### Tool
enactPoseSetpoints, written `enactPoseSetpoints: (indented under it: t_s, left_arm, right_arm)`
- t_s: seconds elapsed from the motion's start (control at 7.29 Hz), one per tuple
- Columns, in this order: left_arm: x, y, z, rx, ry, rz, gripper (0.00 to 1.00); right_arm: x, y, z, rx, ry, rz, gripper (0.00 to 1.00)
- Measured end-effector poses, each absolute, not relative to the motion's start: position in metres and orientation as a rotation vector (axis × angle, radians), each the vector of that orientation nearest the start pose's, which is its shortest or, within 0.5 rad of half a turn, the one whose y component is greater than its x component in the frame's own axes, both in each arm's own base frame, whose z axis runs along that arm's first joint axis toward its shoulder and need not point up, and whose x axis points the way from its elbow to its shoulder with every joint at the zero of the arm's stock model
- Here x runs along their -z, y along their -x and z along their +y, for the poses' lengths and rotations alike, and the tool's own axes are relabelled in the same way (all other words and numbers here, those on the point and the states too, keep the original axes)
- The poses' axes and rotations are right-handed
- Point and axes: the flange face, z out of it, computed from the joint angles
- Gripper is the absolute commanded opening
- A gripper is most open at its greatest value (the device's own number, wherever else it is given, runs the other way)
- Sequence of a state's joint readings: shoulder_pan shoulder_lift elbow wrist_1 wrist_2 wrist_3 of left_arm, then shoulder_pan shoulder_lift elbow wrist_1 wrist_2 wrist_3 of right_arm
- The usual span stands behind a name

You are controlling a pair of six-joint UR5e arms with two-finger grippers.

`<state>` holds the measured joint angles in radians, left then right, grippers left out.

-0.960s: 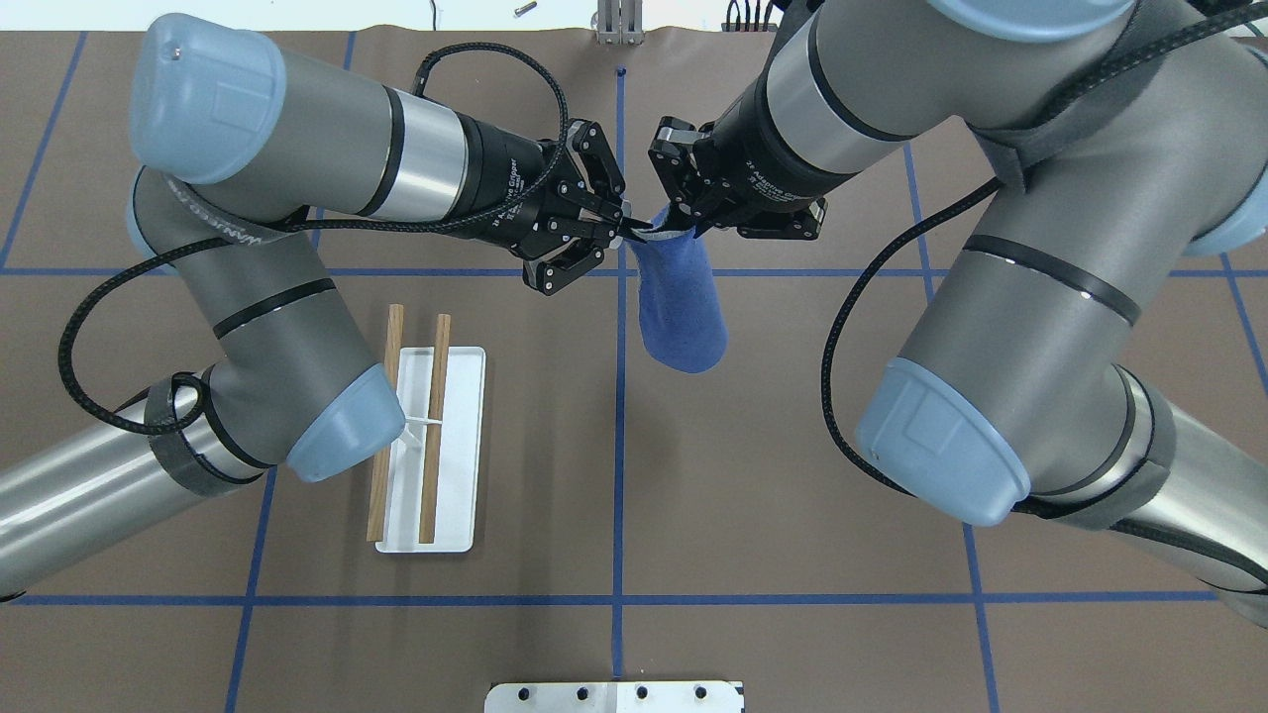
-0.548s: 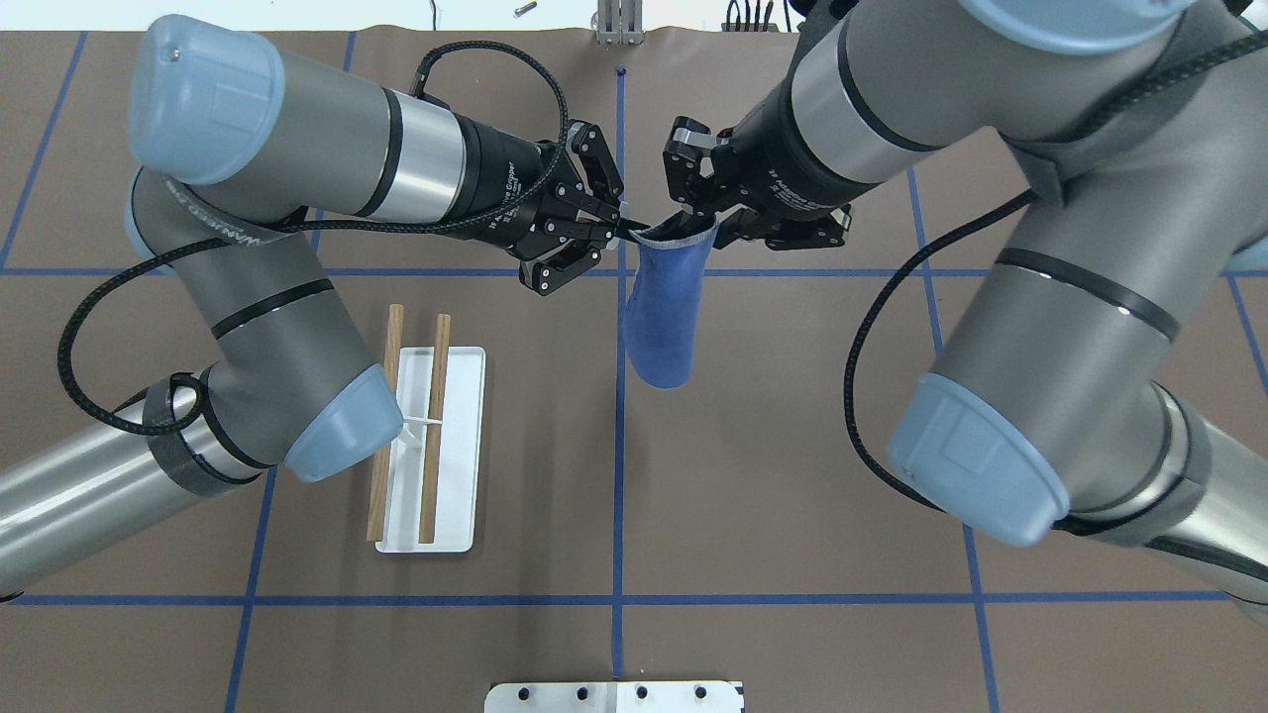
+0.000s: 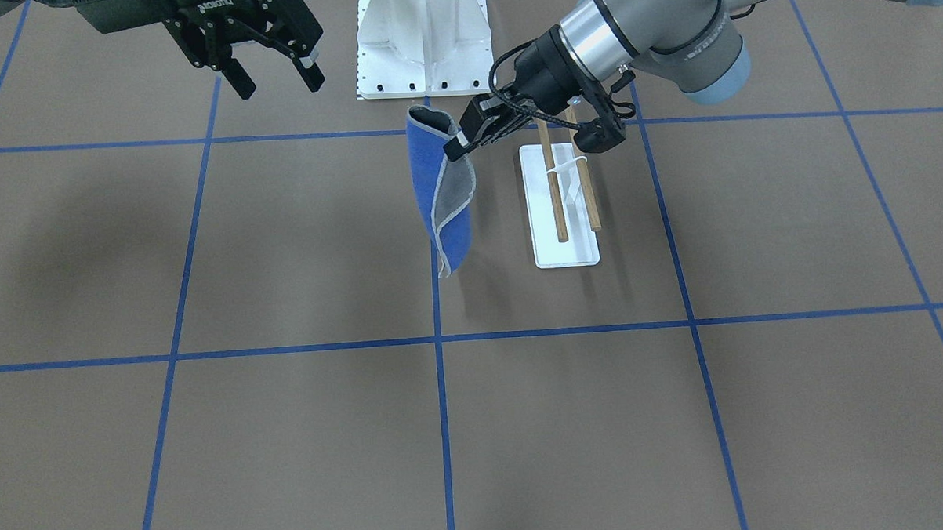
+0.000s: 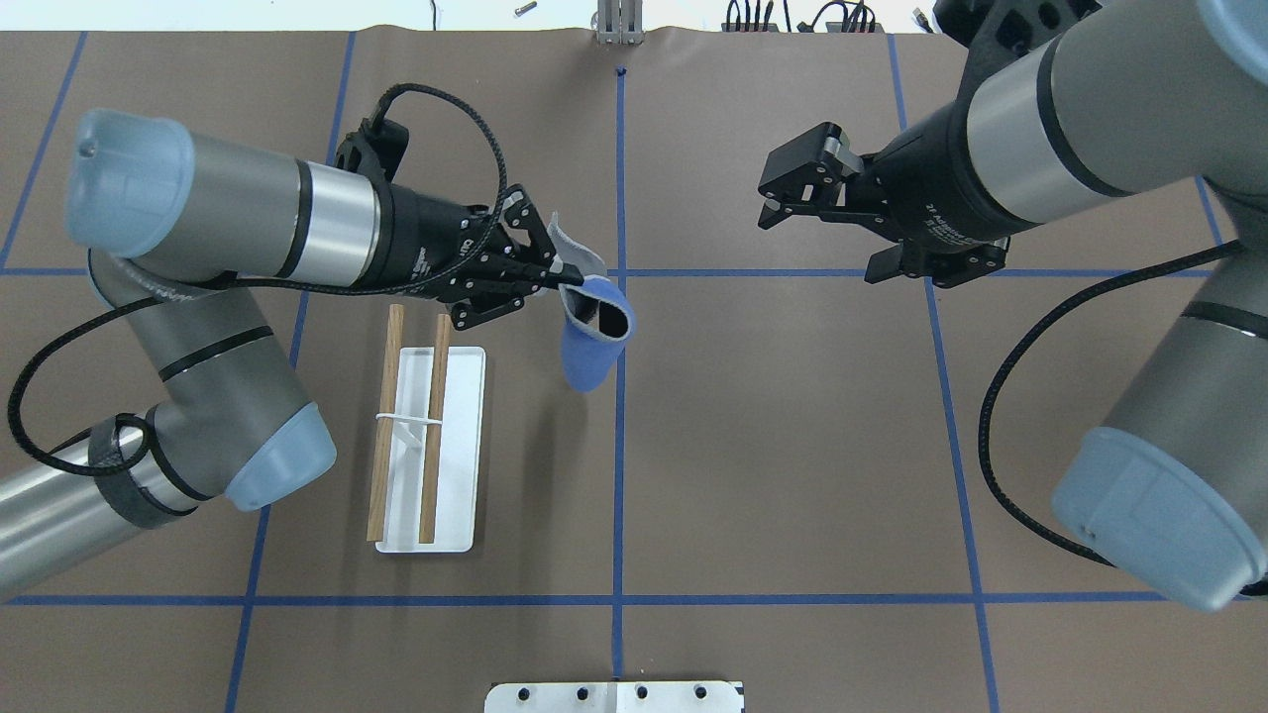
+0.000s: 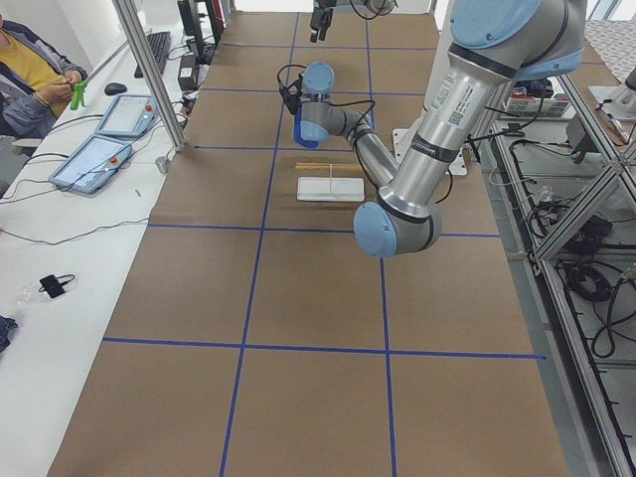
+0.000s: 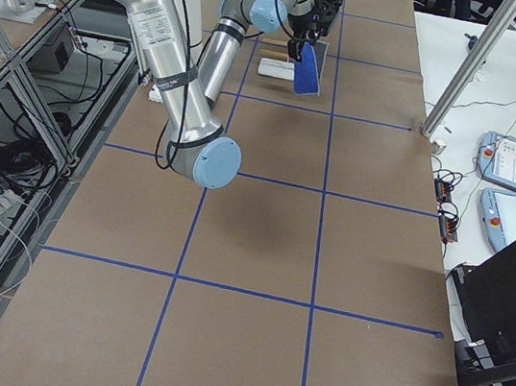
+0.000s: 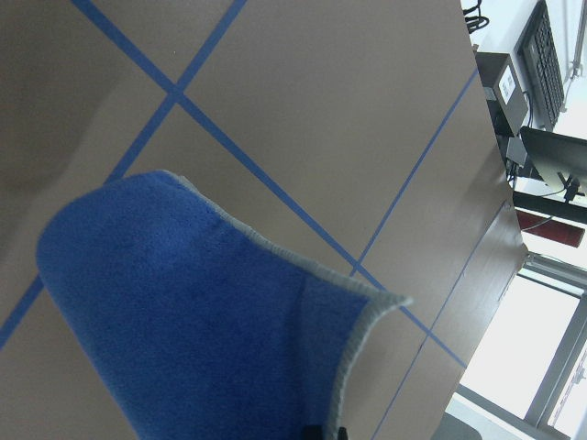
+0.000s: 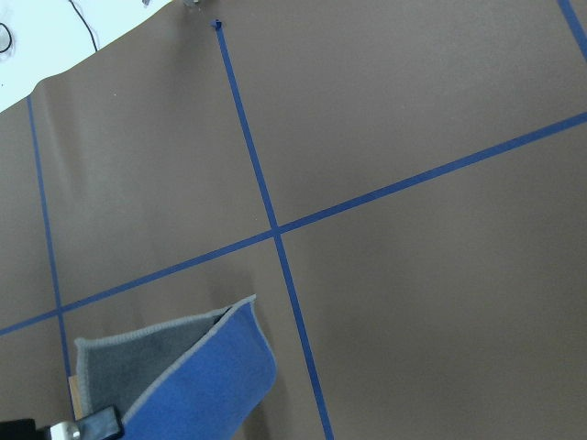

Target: Hang towel on rack

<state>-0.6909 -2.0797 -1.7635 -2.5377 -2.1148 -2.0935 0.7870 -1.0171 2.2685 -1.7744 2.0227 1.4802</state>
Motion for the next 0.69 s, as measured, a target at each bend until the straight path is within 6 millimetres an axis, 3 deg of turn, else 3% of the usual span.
enactPoseSetpoints:
  t_s: [0.14, 0.41, 0.69]
  left_arm:
    - [-0.203, -0.387, -0.423, 0.418, 0.291, 1.649, 0.0]
    - [-0.273, -0.351, -0.408, 0.366, 0.308, 1.649, 0.0]
    - [-0.312, -0.316, -0.423, 0.364, 0.294, 1.627, 0.0]
  right_arm:
    - [-0.117, 0.267, -0.399, -0.38, -0.077, -1.1, 1.0]
    - [-0.128, 0.256, -0.405, -0.382, -0.093, -1.081, 1.0]
    - [-0.15, 0.242, -0.413, -0.36, -0.12, -1.037, 1.0]
